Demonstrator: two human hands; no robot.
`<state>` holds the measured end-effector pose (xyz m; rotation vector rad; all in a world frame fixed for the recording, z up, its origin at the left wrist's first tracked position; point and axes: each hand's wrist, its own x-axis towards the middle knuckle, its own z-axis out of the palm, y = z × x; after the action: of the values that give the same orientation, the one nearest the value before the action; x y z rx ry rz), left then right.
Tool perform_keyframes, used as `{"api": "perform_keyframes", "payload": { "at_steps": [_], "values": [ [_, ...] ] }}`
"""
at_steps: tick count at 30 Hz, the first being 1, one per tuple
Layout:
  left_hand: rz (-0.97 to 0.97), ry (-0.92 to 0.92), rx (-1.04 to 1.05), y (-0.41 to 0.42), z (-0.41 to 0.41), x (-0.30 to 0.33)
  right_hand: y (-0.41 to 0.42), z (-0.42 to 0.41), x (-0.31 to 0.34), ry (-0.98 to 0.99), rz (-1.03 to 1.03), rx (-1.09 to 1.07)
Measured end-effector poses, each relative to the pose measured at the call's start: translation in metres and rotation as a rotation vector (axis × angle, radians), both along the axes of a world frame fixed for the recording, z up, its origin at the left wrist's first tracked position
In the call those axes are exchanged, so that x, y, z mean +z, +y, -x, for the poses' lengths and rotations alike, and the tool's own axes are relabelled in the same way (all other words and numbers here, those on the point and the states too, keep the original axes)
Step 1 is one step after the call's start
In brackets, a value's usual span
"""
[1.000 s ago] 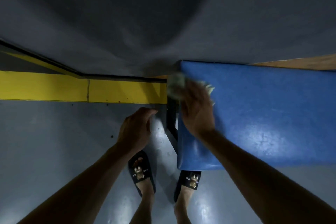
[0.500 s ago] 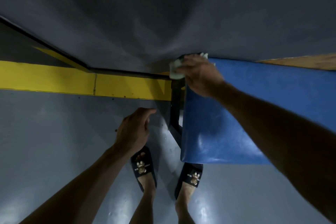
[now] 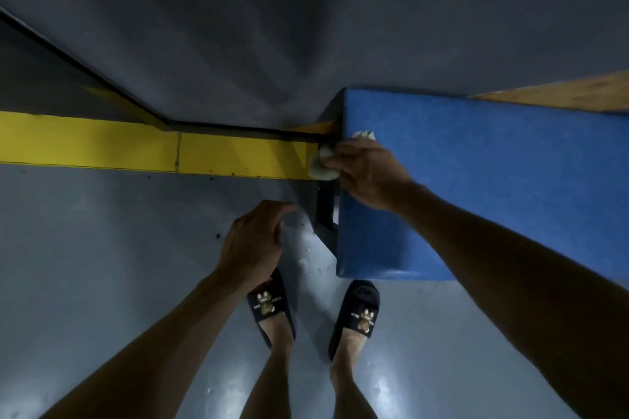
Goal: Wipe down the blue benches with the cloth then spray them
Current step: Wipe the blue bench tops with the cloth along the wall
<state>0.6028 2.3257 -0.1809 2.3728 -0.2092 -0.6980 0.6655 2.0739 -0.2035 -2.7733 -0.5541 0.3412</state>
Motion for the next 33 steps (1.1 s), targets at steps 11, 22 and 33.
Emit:
{"api": "perform_keyframes", "payload": {
  "at_steps": [11,22,33],
  "values": [
    [0.068,-0.028,-0.103,-0.042,0.026,0.001,0.015,0.199,-0.004,0.058,-0.030,0.018],
    [-0.009,-0.223,-0.125,-0.123,0.045,0.002,-0.115,0.276,-0.017,-0.068,0.188,-0.324],
    [-0.139,-0.323,-0.146,-0.166,0.040,-0.003,-0.297,0.285,0.005,-0.075,-0.037,-1.144]
  ]
}}
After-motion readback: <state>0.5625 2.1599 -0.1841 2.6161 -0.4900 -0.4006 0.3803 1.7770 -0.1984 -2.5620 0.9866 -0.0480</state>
